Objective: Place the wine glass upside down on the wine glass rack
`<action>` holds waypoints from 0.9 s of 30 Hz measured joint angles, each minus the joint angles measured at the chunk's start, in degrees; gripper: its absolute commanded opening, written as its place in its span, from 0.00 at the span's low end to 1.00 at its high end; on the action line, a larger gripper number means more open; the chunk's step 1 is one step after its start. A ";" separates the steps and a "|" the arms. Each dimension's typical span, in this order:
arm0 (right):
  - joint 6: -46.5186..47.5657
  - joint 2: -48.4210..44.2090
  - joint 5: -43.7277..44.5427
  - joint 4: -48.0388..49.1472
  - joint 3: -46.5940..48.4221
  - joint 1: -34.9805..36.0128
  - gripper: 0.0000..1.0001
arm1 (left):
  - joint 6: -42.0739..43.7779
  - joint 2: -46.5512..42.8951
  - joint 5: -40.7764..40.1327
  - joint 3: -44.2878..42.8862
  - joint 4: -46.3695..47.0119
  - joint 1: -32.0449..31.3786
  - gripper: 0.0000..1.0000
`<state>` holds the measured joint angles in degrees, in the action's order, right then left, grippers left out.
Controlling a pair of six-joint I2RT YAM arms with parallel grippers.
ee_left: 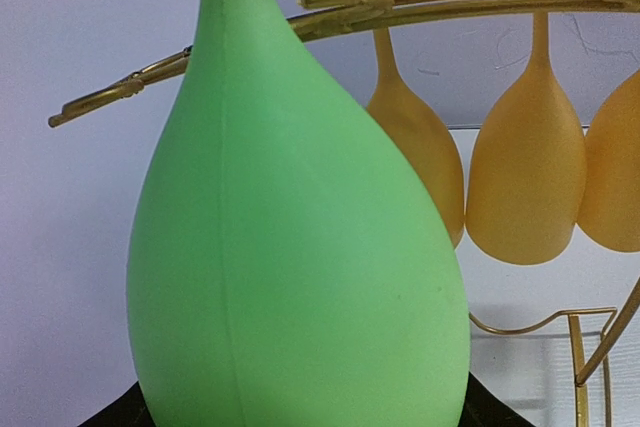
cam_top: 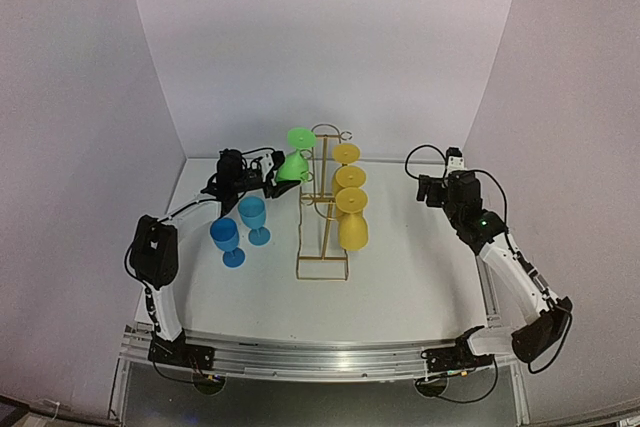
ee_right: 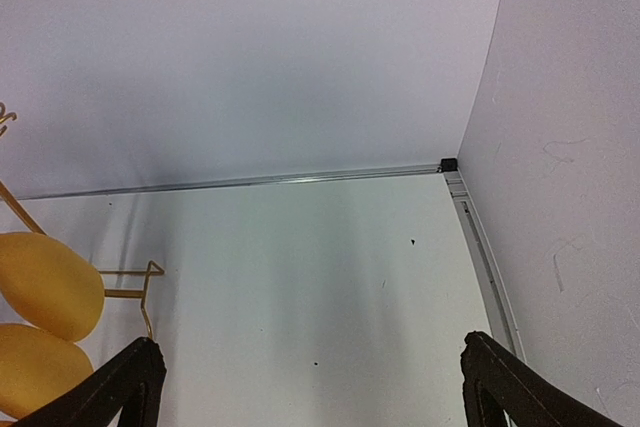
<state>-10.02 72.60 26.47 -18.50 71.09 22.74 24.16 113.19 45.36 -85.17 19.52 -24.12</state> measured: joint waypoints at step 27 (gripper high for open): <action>0.13 0.00 -0.60 0.28 0.00 0.00 0.98 | 7.81 1.24 0.03 0.00 -3.03 -0.50 0.30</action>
<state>-9.89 72.60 25.87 -18.22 71.09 22.74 31.97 114.43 45.39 -85.17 16.49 -24.62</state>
